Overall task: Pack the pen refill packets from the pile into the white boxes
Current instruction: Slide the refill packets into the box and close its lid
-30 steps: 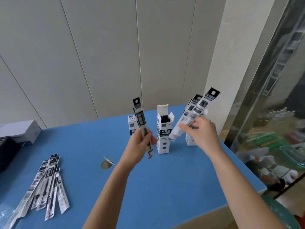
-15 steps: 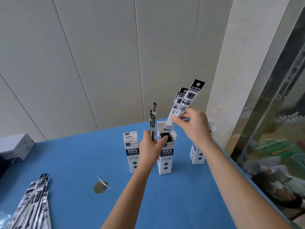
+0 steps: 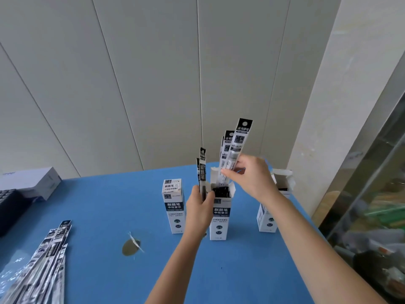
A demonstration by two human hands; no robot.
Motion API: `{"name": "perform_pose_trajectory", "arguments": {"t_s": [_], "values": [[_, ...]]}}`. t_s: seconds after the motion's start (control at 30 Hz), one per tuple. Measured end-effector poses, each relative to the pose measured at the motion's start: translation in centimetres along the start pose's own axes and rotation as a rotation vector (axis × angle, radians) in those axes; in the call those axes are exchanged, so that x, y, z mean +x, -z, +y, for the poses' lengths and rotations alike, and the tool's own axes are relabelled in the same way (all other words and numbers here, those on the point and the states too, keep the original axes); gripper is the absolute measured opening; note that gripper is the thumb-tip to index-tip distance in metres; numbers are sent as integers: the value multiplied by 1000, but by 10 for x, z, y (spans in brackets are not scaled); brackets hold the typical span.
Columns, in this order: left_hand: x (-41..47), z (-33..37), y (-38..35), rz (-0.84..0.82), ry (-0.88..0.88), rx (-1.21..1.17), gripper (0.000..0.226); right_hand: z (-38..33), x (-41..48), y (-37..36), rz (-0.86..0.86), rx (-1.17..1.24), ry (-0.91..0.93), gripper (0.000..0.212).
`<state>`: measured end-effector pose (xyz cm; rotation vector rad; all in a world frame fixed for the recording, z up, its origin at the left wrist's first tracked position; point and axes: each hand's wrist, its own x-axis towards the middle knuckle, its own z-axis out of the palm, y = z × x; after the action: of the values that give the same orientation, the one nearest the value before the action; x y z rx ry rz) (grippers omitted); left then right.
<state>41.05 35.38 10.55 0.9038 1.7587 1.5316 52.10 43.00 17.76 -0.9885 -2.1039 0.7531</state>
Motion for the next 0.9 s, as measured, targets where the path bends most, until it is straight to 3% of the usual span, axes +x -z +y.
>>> {"name": "perform_pose_trajectory", "arguments": {"t_s": [0.37, 0.6, 0.77, 0.9], "values": [[0, -7, -6, 38, -21, -21, 12, 16, 9, -17, -188, -153, 2, 22], [1, -9, -5, 53, -28, -35, 16, 11, 14, -8, -171, -96, 45, 8], [1, -9, -5, 69, -27, -33, 18, 11, 10, -15, -285, -318, 21, 22], [-1, -6, -5, 71, -25, -49, 20, 5, 13, -10, -200, -203, 15, 25]]}}
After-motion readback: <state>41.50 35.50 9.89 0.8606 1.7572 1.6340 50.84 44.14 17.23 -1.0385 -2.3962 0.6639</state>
